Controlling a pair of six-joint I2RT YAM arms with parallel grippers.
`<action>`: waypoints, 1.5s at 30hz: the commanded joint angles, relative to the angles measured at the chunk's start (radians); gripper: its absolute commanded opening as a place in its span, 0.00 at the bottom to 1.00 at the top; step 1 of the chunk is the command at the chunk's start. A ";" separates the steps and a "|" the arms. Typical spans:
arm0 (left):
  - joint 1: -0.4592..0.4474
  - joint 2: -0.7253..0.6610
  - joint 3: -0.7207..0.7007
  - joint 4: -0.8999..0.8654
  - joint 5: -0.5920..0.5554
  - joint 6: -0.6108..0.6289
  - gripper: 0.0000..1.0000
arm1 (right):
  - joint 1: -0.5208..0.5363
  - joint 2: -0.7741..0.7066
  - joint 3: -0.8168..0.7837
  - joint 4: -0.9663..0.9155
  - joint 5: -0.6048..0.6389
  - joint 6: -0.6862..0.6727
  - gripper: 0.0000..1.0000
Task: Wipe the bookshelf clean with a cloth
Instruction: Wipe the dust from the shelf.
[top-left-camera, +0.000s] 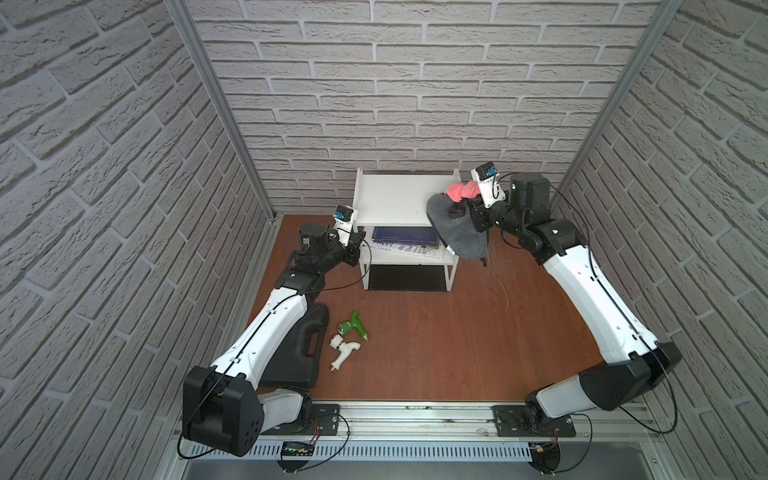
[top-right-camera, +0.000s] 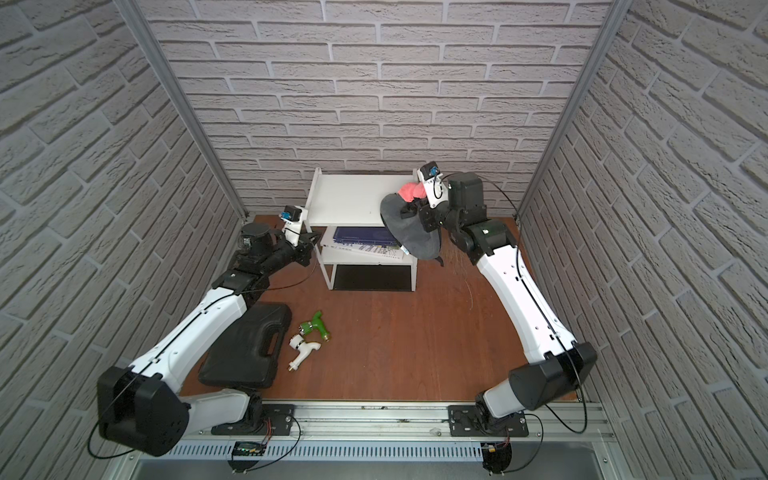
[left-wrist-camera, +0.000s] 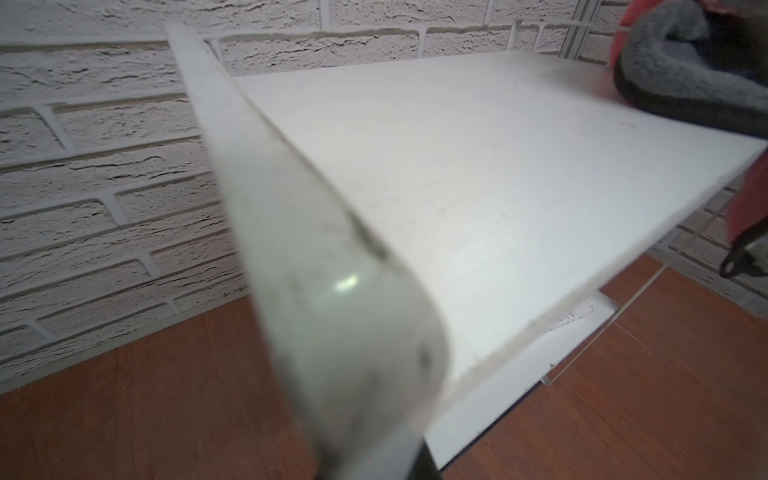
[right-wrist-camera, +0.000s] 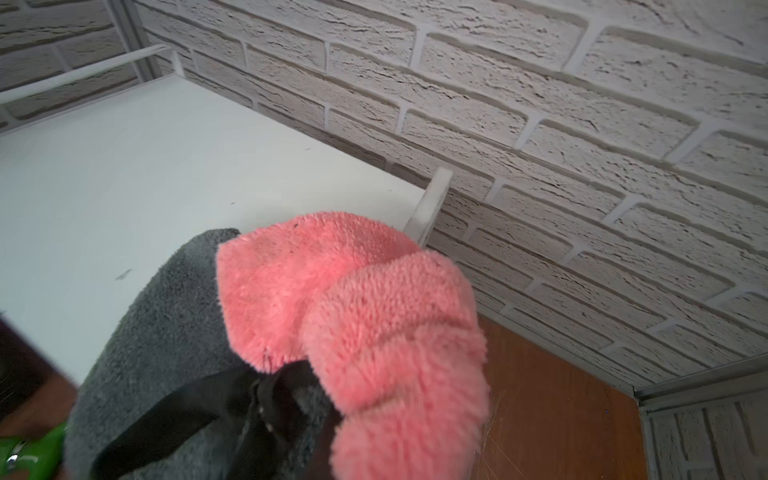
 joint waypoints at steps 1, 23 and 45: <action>0.036 -0.004 -0.003 -0.016 -0.025 -0.010 0.00 | -0.006 0.130 0.116 -0.024 0.133 0.037 0.03; 0.046 -0.013 -0.005 -0.020 -0.032 -0.014 0.00 | -0.095 -0.111 -0.020 0.252 -0.255 0.031 0.03; 0.053 0.002 0.001 -0.037 -0.024 -0.007 0.00 | -0.098 0.459 0.544 -0.138 -0.005 -0.025 0.03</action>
